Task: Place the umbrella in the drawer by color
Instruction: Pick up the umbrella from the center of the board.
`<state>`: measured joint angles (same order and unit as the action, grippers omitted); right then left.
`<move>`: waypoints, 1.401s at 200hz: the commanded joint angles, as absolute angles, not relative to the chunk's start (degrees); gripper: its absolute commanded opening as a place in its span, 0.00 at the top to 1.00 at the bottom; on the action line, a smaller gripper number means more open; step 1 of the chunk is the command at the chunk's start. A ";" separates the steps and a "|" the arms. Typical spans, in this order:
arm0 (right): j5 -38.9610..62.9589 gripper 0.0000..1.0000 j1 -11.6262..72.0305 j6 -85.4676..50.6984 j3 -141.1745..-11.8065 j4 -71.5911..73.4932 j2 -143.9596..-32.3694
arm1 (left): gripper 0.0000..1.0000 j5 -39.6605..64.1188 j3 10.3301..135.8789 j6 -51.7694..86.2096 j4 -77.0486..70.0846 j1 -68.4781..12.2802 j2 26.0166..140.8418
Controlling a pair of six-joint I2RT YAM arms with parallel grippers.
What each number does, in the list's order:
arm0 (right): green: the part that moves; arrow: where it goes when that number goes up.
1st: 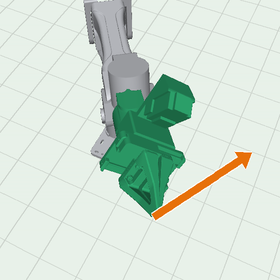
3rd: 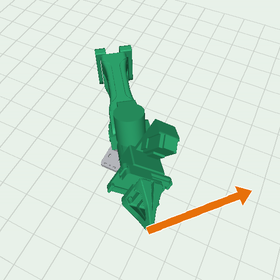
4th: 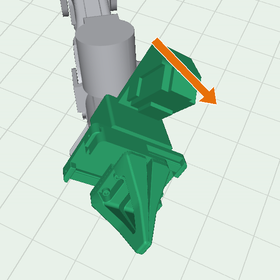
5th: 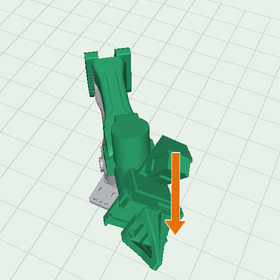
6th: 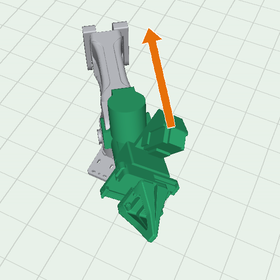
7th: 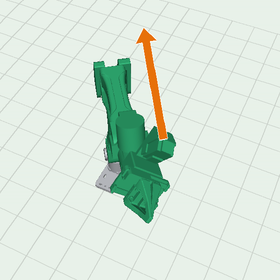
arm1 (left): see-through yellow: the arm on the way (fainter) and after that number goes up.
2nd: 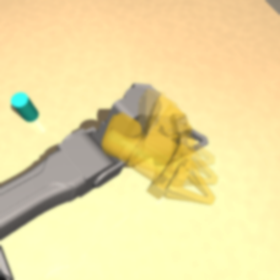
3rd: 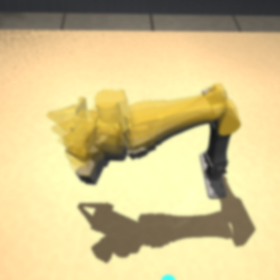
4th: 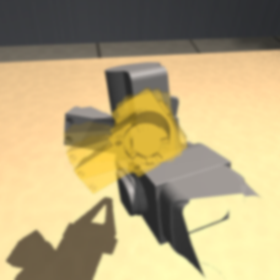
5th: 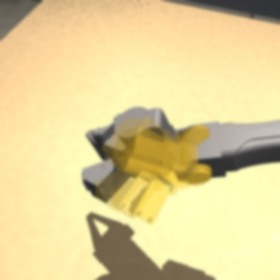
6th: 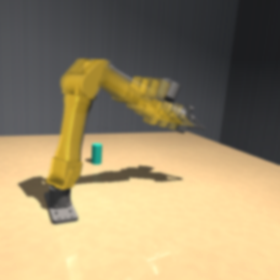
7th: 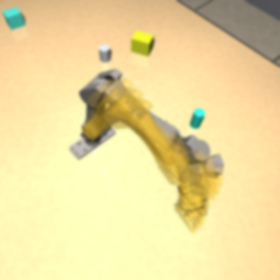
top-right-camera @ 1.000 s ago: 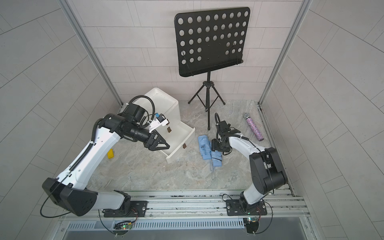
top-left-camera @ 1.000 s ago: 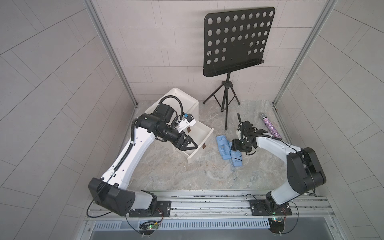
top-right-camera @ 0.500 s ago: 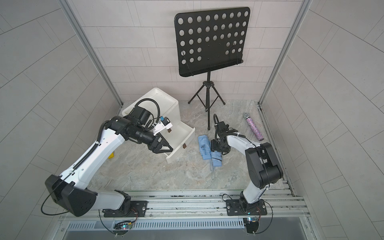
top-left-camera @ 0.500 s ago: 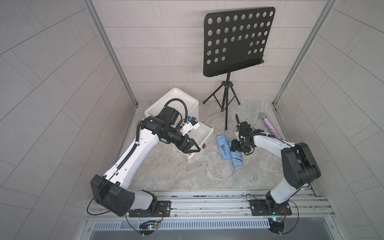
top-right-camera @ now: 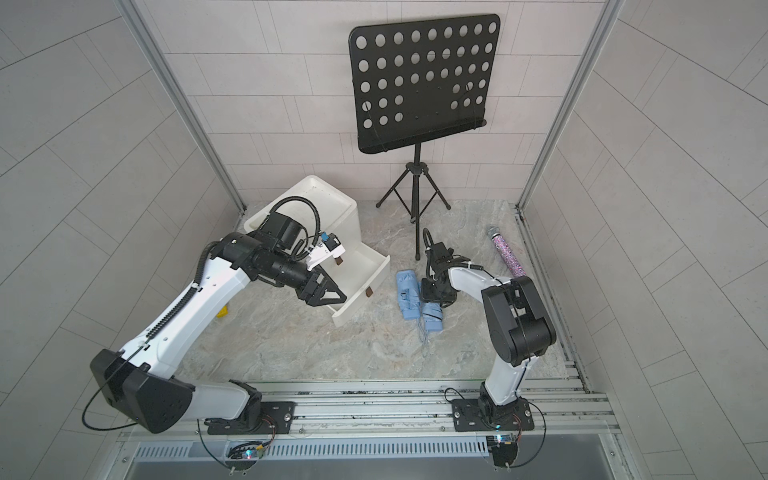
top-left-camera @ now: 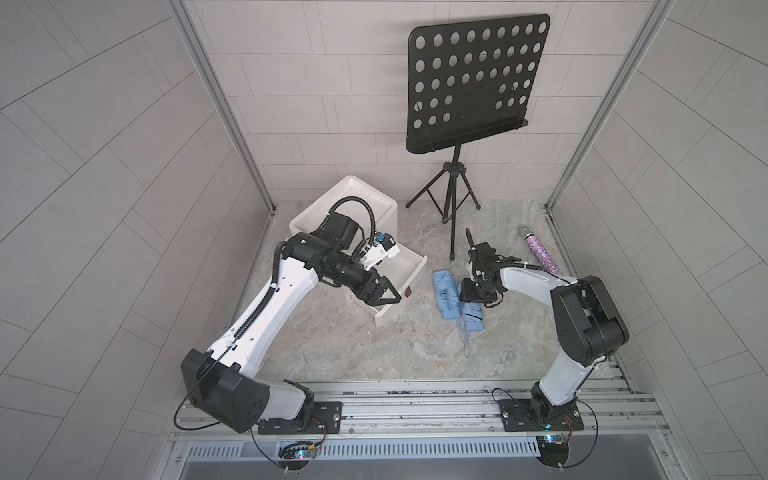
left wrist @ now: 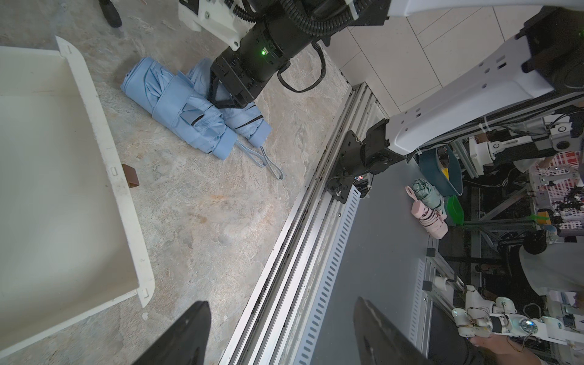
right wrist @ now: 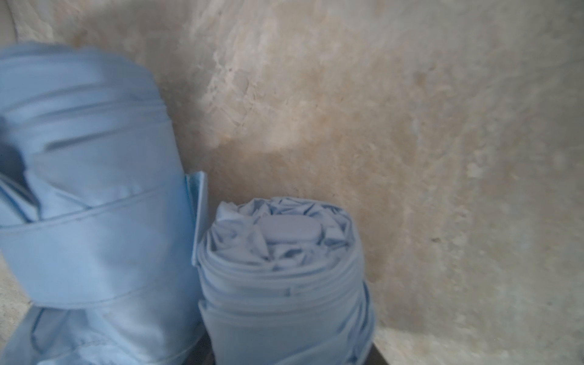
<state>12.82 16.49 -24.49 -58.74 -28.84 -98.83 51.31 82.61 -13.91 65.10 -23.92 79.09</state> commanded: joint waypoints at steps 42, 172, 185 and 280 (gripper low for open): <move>9.93 0.62 16.52 -24.52 -59.66 -33.40 -89.37 | 0.22 48.93 83.17 -14.61 65.20 -24.13 78.87; 15.34 0.65 28.04 -38.44 -75.23 -28.86 -78.12 | 0.18 43.34 84.66 1.98 44.16 -25.36 78.03; 15.90 0.66 29.54 -40.25 -76.70 -26.76 -78.94 | 0.18 41.46 84.20 2.57 42.14 -26.59 77.71; 18.97 0.66 34.11 -50.28 -83.31 -14.54 -85.04 | 0.16 30.81 80.13 2.96 37.90 -31.98 77.17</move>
<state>17.67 33.87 -45.80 -81.14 -21.52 -84.86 34.30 81.65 1.67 41.12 -31.68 79.05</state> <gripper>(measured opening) 0.425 0.839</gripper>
